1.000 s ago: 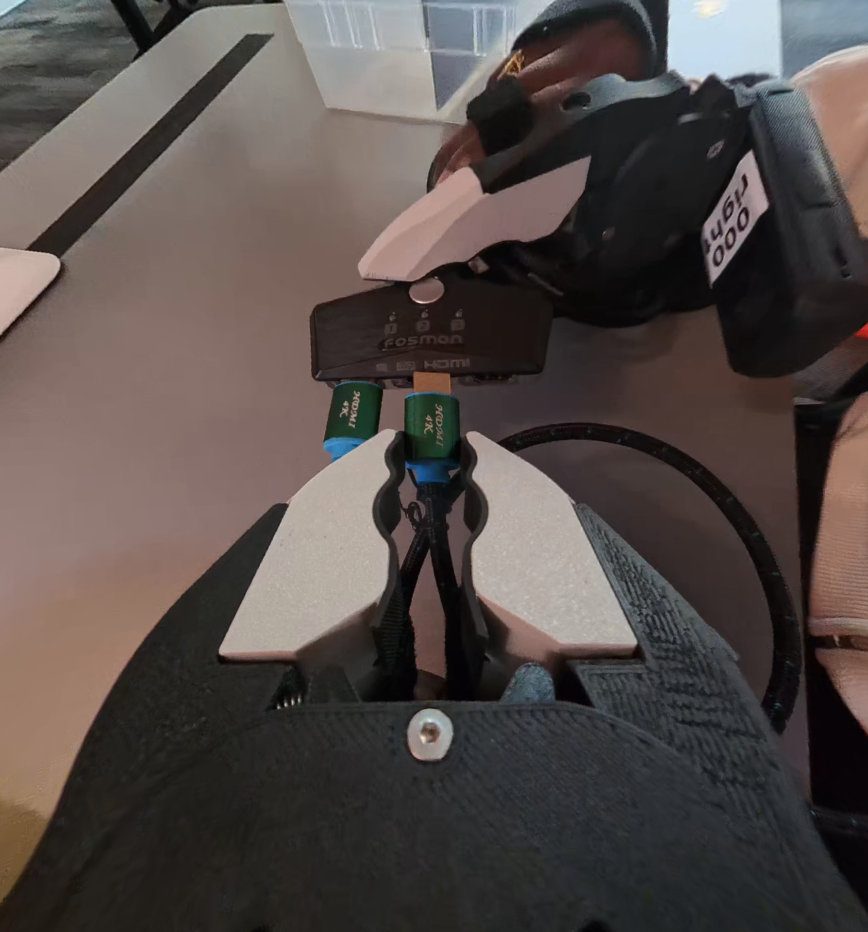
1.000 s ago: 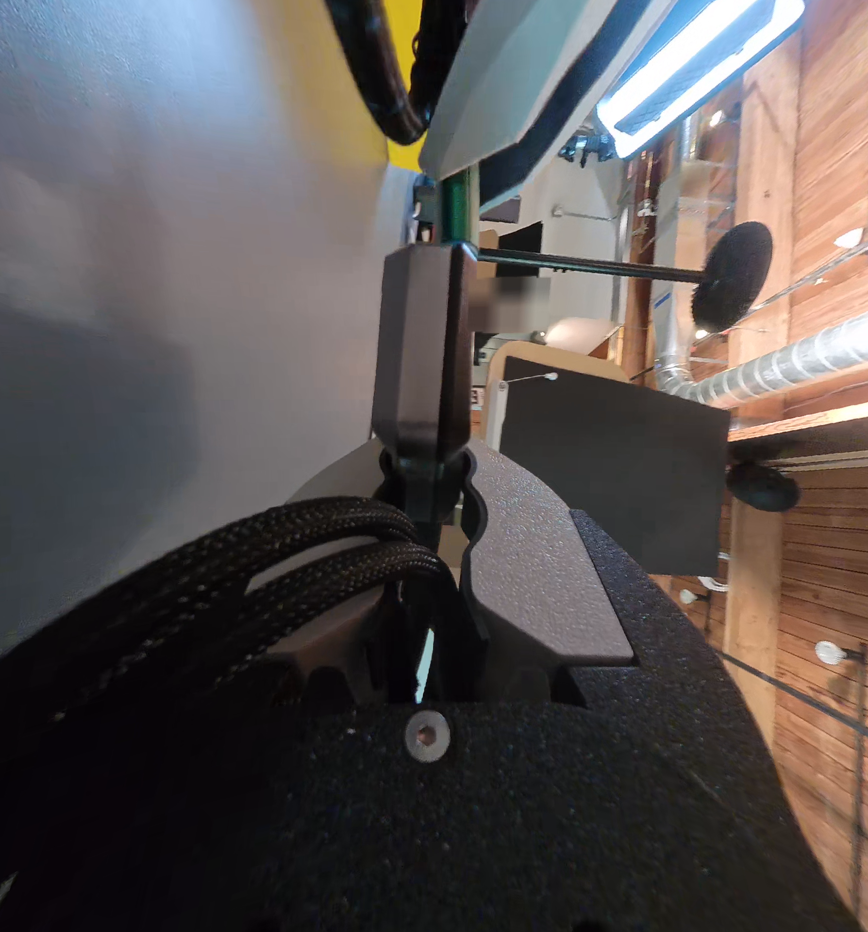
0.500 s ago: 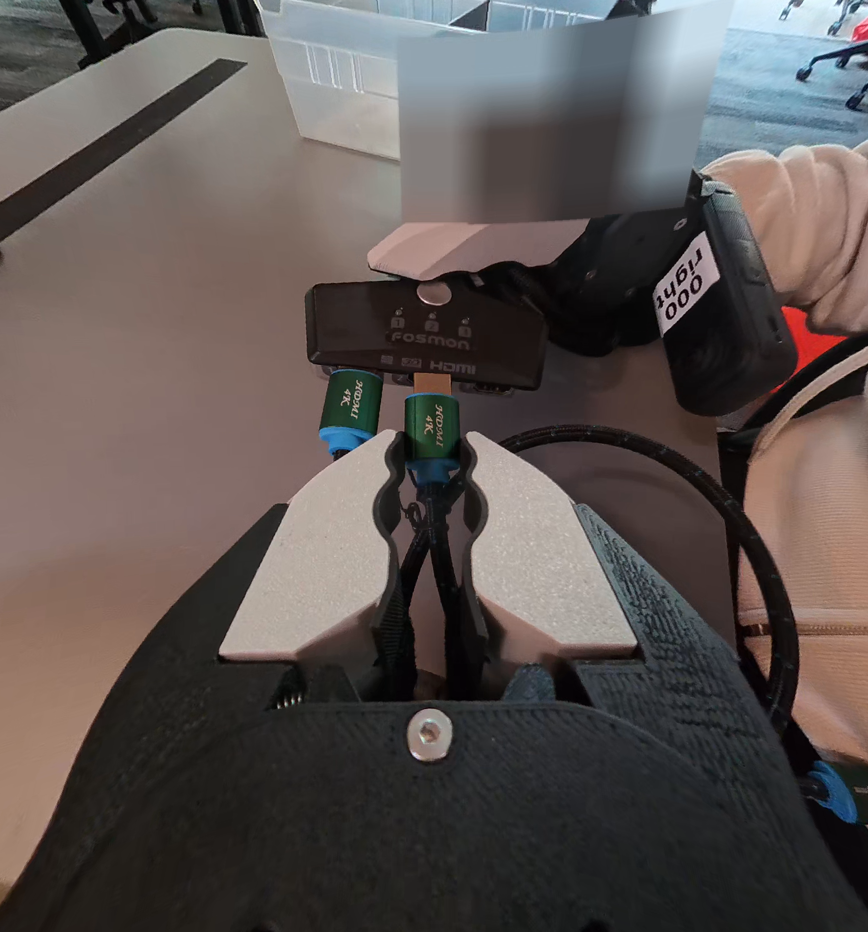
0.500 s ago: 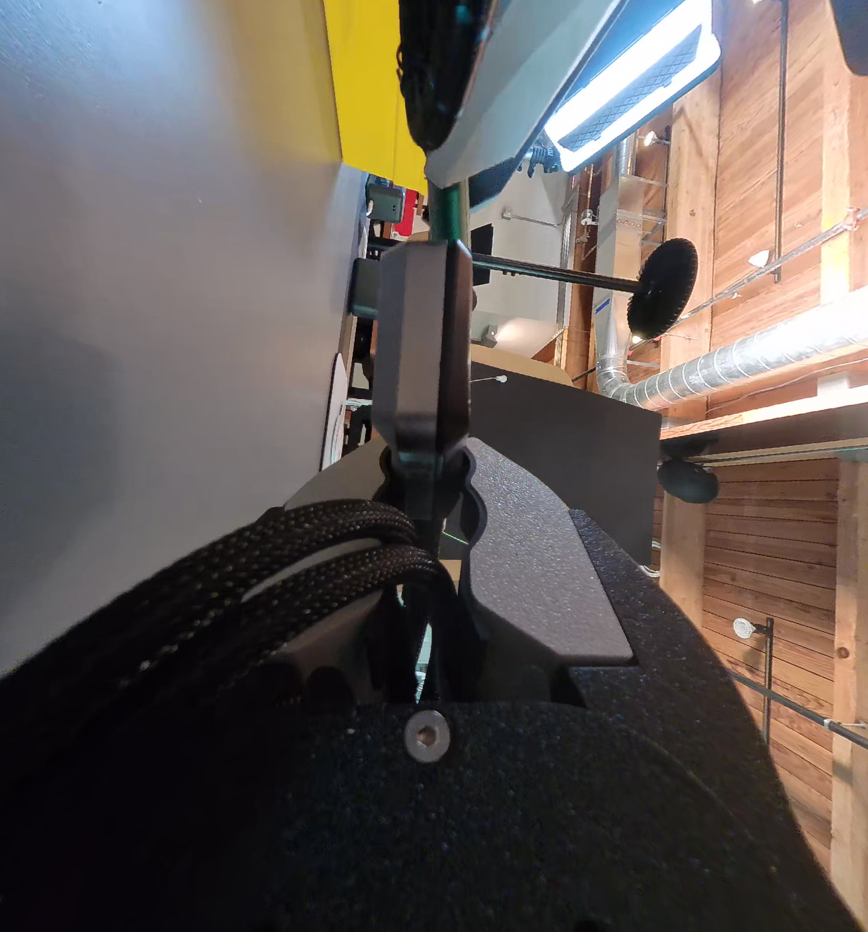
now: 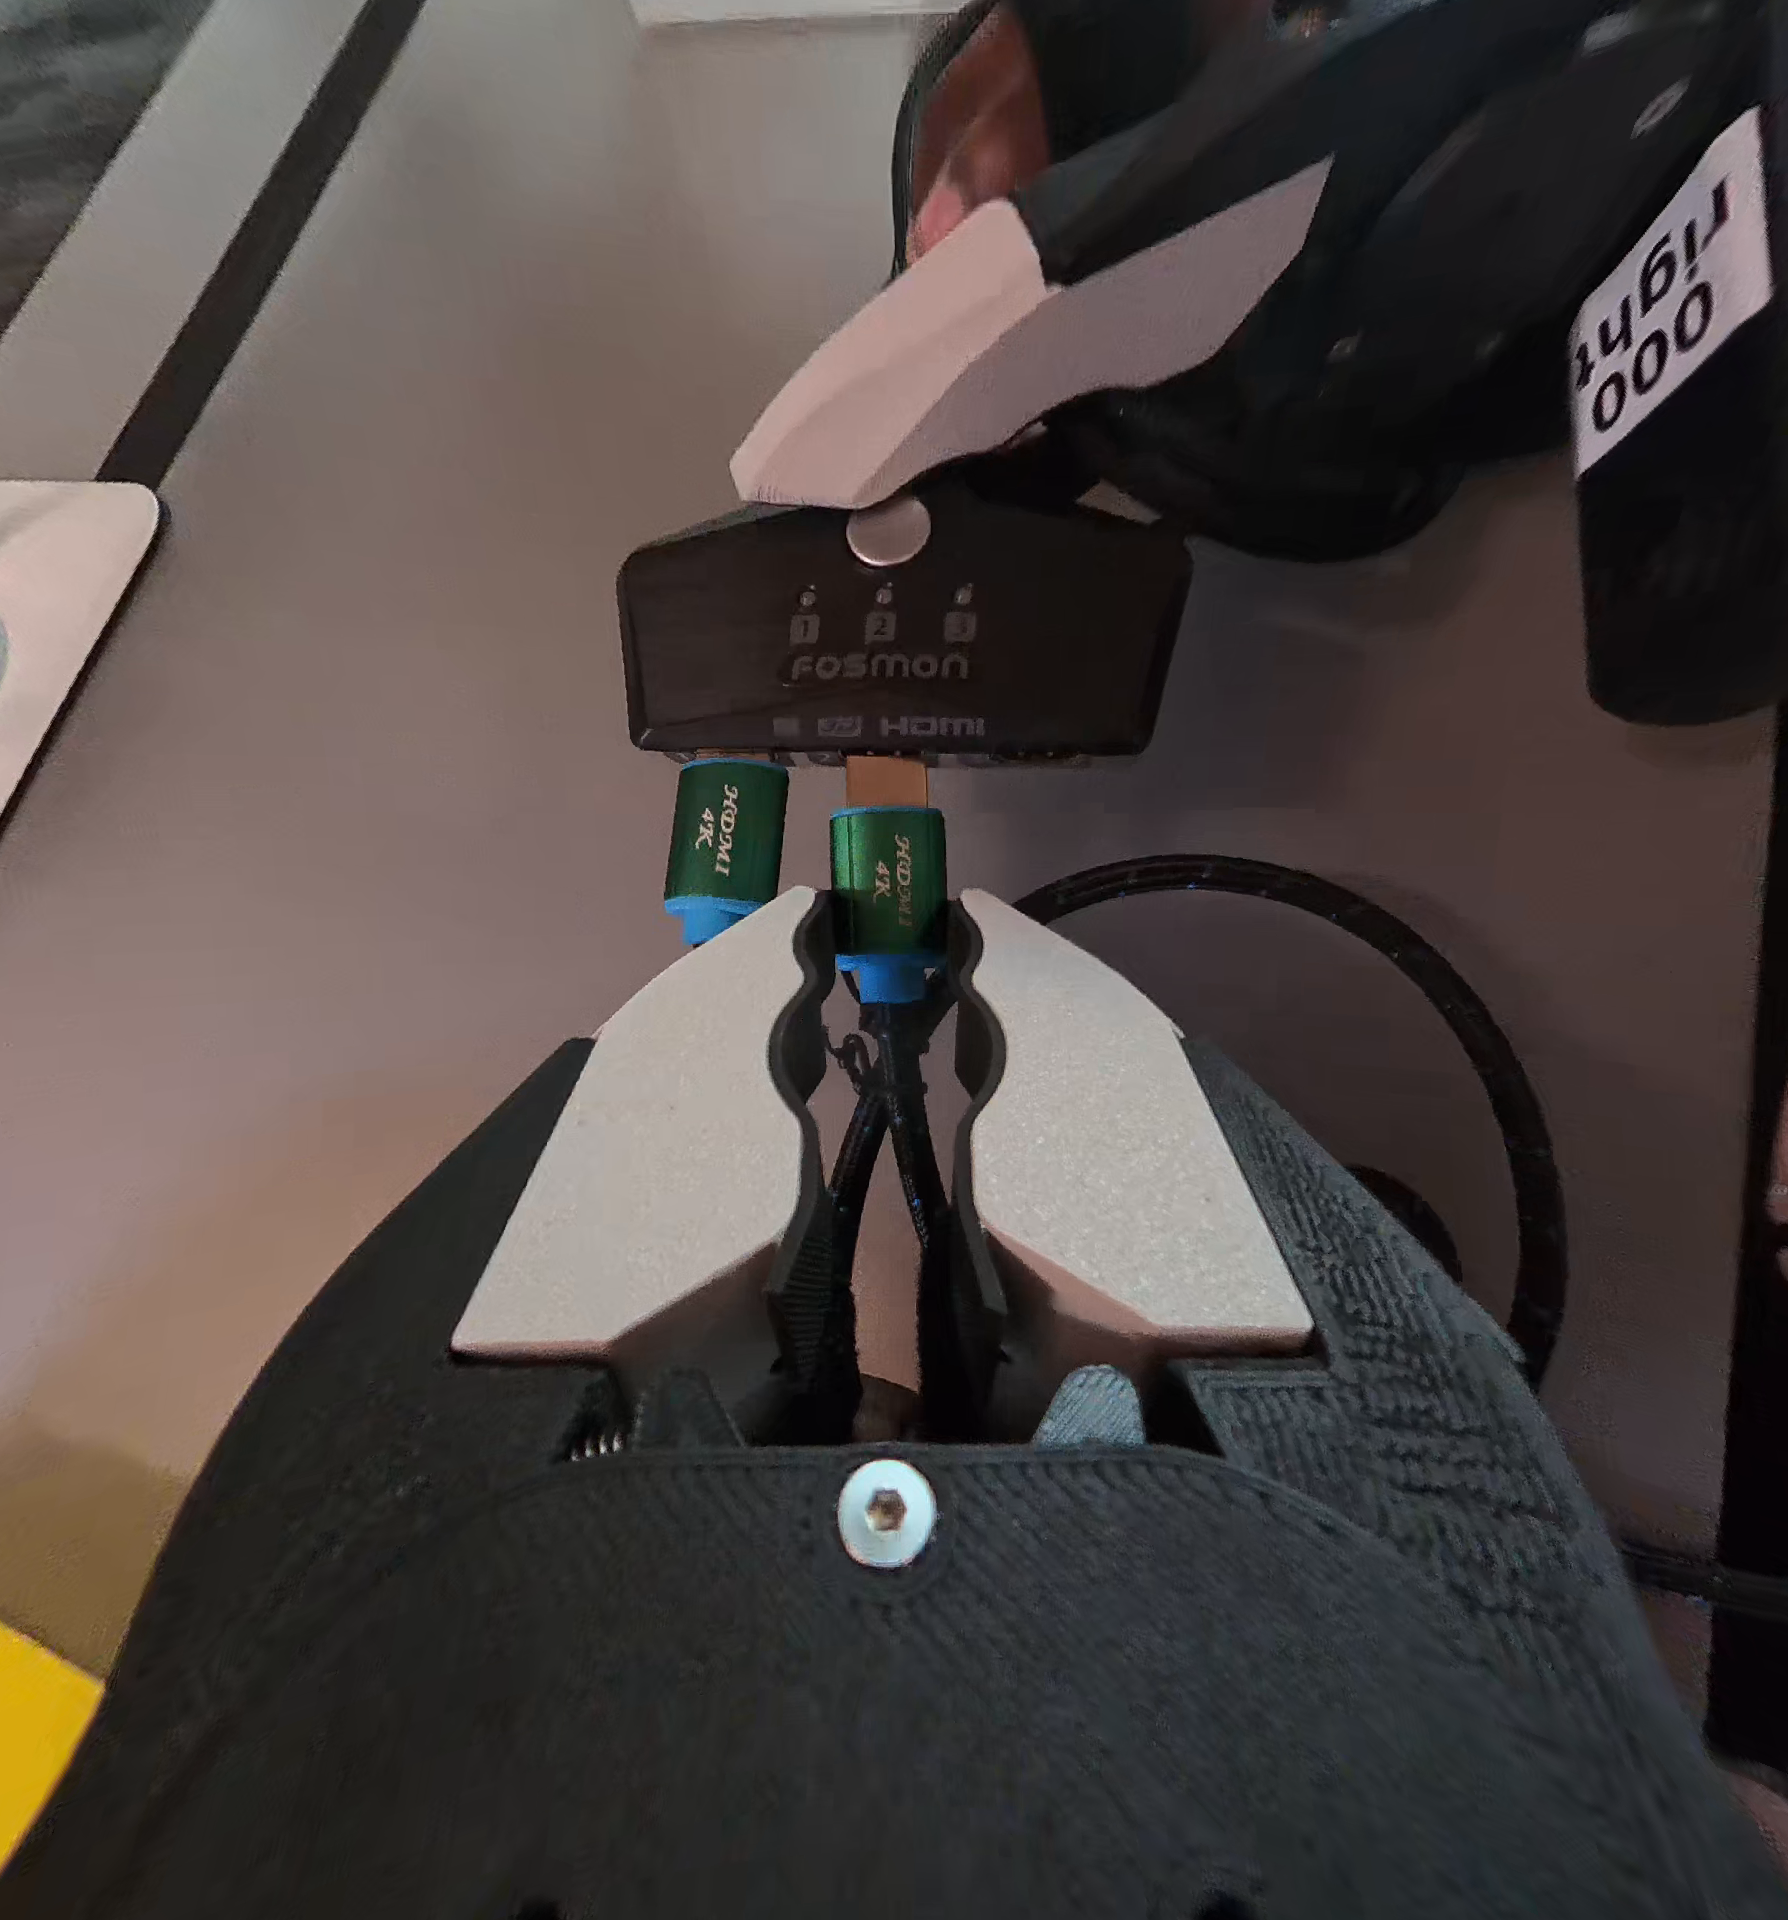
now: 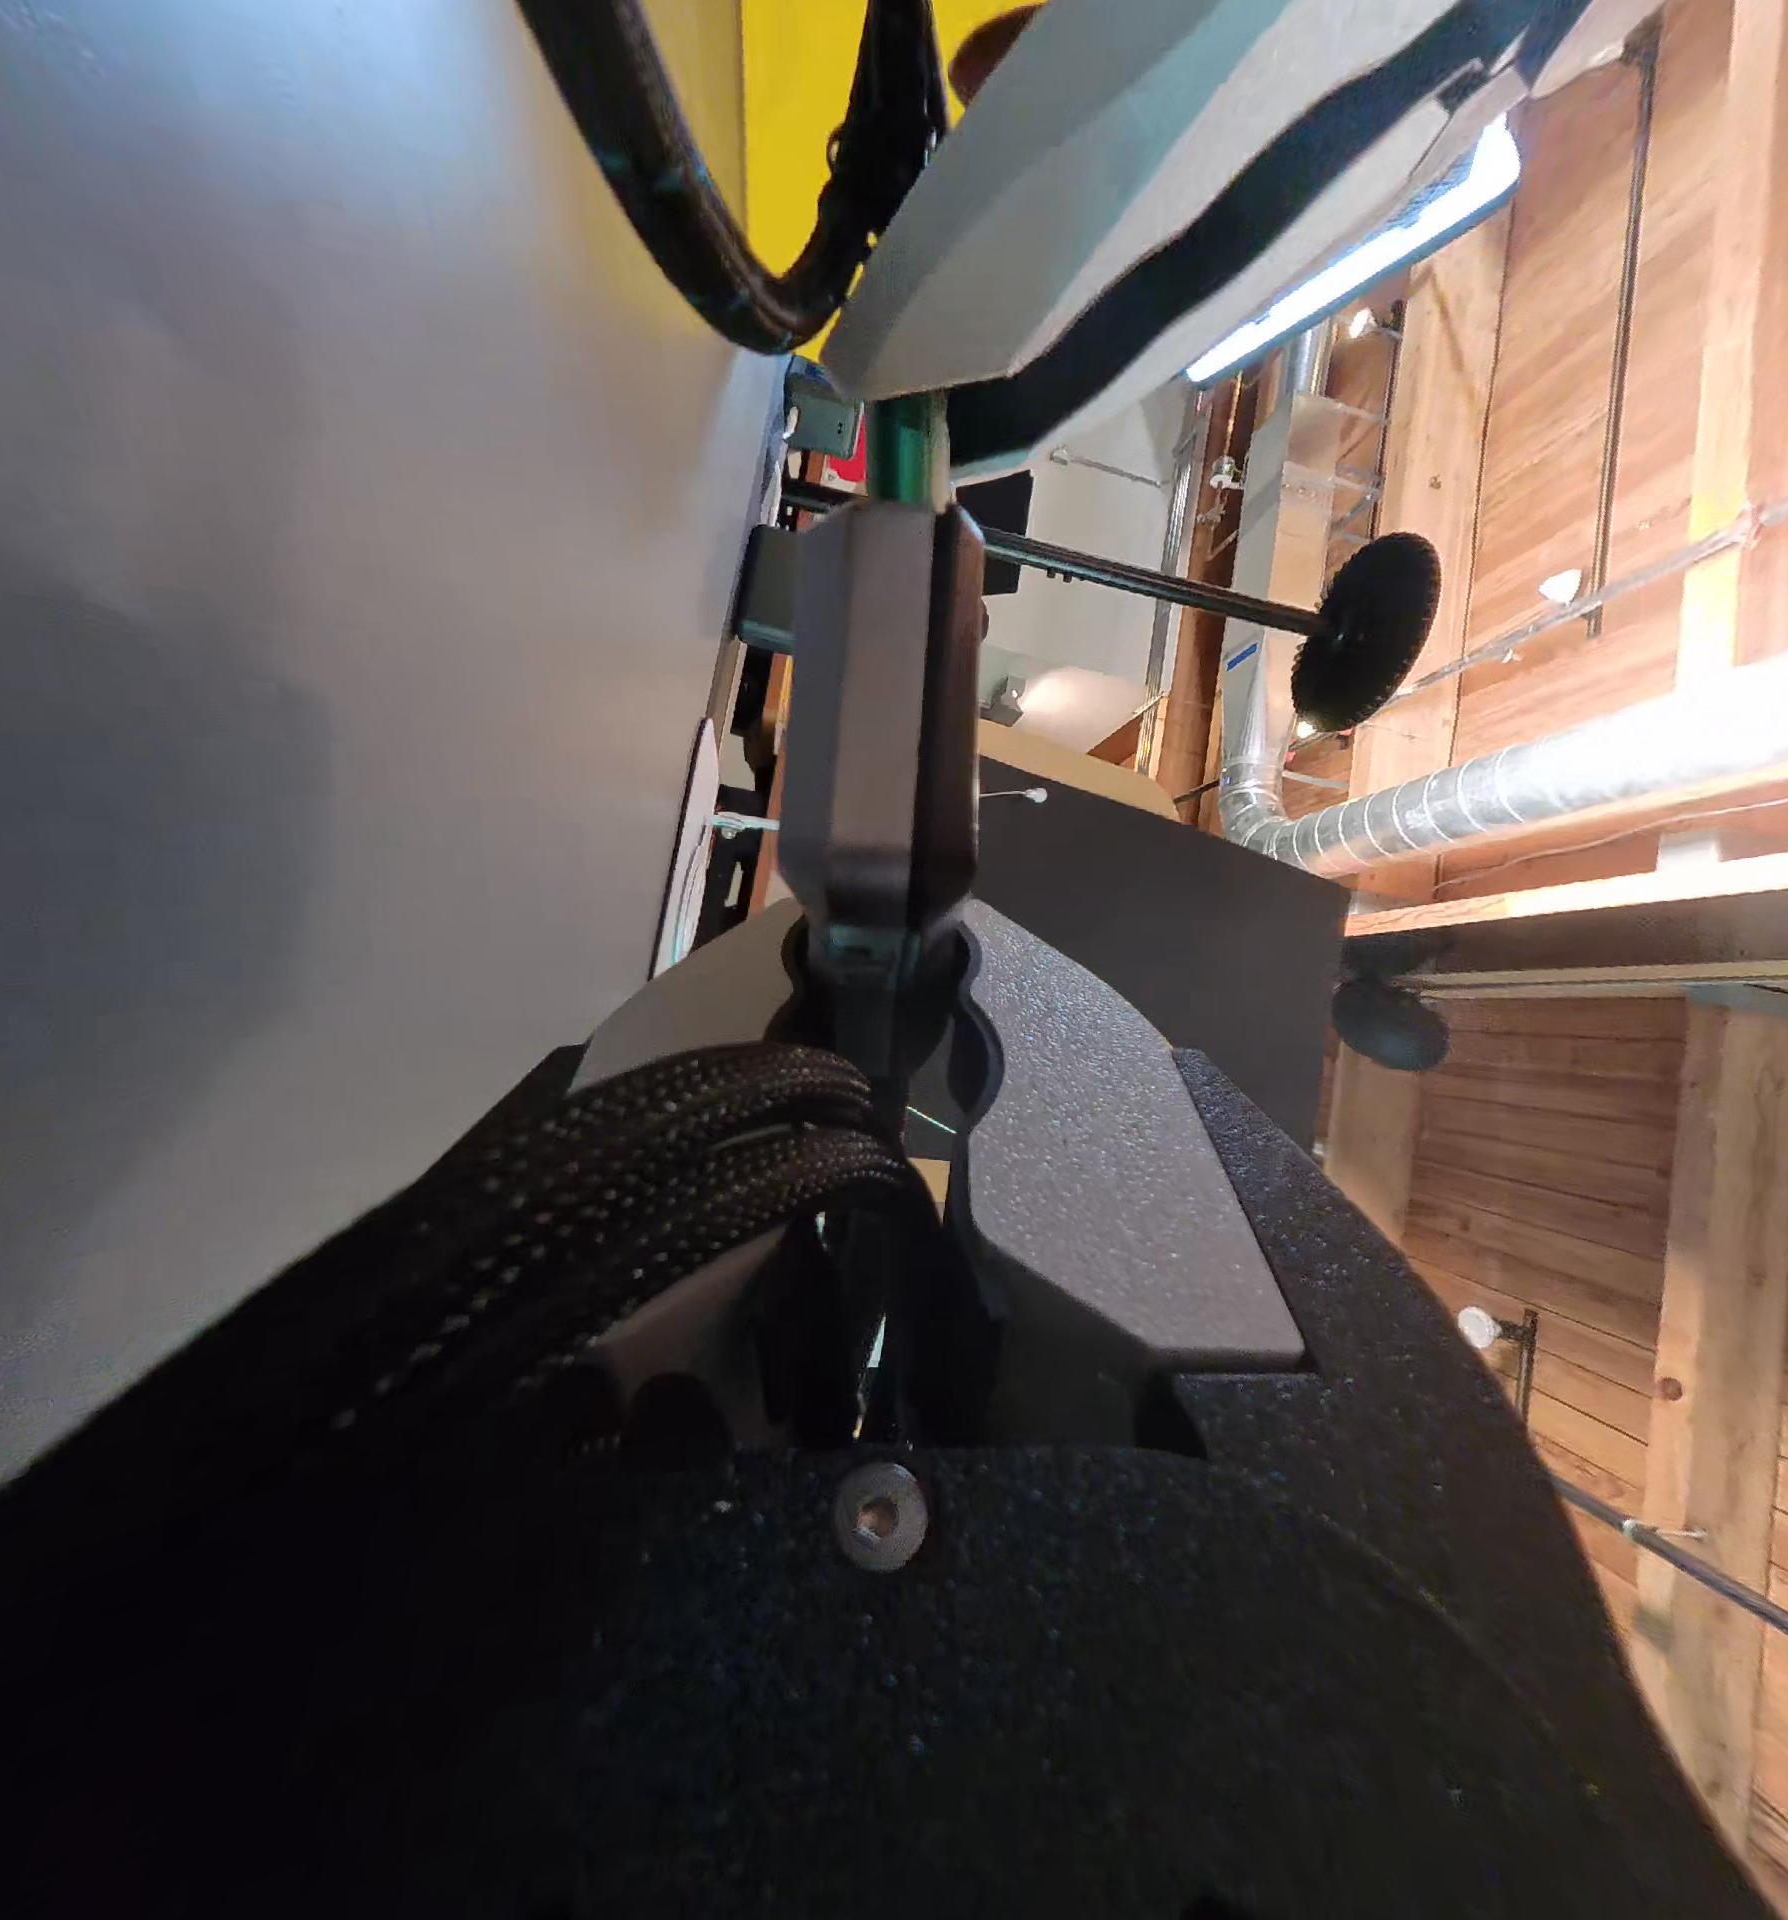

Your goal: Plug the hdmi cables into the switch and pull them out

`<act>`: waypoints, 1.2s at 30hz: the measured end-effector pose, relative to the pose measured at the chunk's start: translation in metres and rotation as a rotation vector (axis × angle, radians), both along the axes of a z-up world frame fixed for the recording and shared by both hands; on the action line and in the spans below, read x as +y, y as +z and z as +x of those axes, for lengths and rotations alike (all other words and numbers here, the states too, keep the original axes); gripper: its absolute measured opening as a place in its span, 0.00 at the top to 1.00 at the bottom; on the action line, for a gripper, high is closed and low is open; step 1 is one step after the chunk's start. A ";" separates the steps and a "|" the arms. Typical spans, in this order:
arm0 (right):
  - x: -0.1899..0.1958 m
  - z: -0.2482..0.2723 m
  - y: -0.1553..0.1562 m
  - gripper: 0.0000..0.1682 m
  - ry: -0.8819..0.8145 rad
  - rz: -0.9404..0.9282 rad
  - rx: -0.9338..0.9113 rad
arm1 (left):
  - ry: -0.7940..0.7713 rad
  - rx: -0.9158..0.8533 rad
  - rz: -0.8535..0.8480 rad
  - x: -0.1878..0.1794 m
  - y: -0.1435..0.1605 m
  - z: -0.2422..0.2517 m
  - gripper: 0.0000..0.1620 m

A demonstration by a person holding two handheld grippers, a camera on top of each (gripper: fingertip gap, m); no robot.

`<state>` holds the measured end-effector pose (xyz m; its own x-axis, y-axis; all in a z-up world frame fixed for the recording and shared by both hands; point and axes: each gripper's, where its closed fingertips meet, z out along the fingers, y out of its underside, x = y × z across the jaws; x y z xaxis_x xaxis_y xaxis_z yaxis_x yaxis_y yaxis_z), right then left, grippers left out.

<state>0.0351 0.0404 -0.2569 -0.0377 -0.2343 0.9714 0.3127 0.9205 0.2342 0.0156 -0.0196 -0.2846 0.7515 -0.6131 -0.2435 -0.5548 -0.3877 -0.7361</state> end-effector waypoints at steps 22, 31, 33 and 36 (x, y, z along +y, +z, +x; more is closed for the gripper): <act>-0.004 0.005 -0.002 0.88 0.060 -0.041 -0.014 | -0.078 0.000 0.100 0.001 0.004 0.005 0.88; 0.000 0.005 -0.005 0.88 0.034 -0.004 -0.018 | 0.012 -0.215 -0.163 0.002 -0.007 0.007 0.87; -0.001 0.005 -0.005 0.88 0.040 0.003 -0.023 | -0.013 -0.202 -0.130 0.002 -0.008 0.007 0.87; -0.004 0.005 -0.006 0.88 0.061 0.030 -0.032 | -0.045 -0.165 -0.088 0.001 -0.008 0.006 0.87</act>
<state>0.0398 0.0363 -0.2629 -0.0532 -0.2657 0.9626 0.2479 0.9303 0.2705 0.0212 -0.0187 -0.2925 0.7481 -0.6606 -0.0633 -0.4480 -0.4324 -0.7826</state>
